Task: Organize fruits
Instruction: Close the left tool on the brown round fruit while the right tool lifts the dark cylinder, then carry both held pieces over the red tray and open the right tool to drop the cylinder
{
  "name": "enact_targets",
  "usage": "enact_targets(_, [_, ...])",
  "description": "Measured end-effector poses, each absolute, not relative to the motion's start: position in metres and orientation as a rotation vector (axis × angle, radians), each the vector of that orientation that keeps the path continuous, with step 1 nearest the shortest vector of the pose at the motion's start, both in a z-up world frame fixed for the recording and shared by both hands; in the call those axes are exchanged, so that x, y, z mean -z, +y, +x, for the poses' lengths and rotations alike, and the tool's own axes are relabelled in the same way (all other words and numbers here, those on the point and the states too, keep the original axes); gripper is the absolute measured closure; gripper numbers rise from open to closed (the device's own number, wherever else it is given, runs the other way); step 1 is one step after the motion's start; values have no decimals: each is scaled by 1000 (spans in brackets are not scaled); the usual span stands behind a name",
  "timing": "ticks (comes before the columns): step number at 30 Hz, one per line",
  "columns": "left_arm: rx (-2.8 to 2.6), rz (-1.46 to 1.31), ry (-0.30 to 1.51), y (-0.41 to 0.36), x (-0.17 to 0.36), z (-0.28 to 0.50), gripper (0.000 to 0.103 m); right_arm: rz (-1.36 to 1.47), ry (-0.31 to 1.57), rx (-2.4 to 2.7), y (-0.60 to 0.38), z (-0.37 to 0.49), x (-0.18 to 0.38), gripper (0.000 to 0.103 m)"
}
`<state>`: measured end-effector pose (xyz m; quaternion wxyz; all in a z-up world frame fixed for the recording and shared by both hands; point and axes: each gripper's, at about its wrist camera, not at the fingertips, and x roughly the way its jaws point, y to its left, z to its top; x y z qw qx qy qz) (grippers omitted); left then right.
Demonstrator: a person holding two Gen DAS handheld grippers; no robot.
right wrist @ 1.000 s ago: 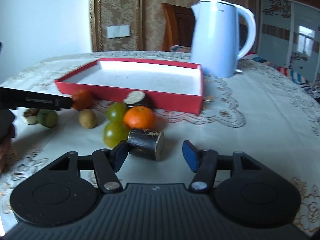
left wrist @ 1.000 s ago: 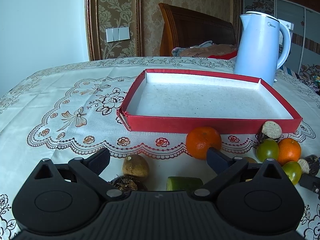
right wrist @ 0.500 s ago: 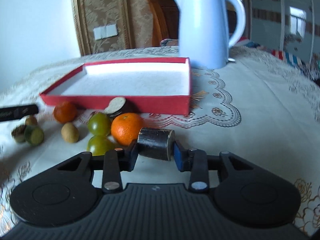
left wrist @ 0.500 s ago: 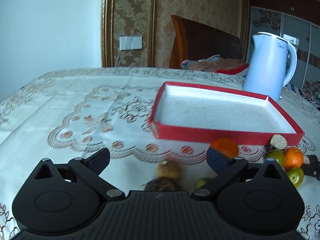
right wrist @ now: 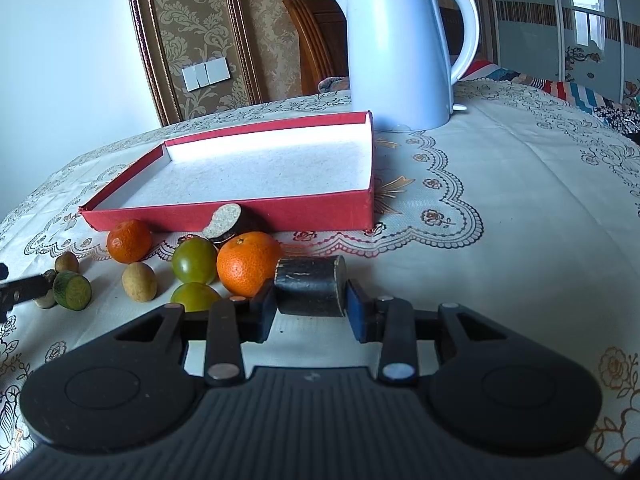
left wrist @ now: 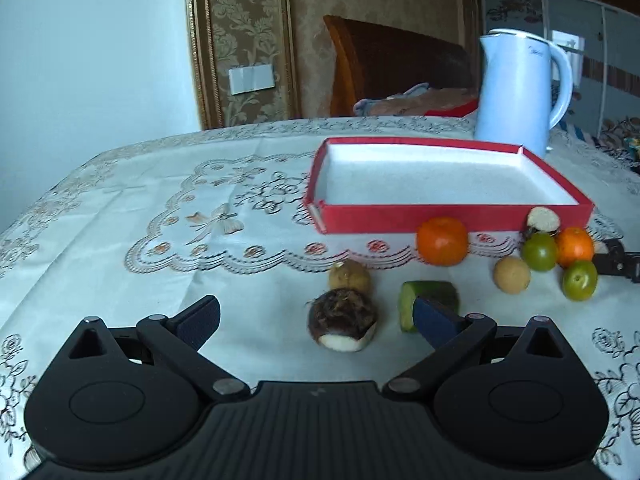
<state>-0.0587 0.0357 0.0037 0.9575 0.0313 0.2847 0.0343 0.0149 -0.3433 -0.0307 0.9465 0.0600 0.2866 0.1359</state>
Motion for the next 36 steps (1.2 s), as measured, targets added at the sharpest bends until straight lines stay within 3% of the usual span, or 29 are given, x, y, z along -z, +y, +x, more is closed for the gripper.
enact_targets(11, [-74,24,686,48,12,-28,2,98,585,-269,-341,14,30,69])
enact_targets(15, [-58,39,670,44,11,-32,17,90,585,-266,-340,13,29,69])
enact_targets(17, [-41,47,662,39,10,-33,32,81,586,-263,-338,13,29,69])
enact_targets(25, [-27,33,658,29,8,-33,62,46,586,-249,-333,12,28,70])
enact_targets(36, [-19,-15,602,27,-9,-43,62,77,539,-251,-340,6,24,71])
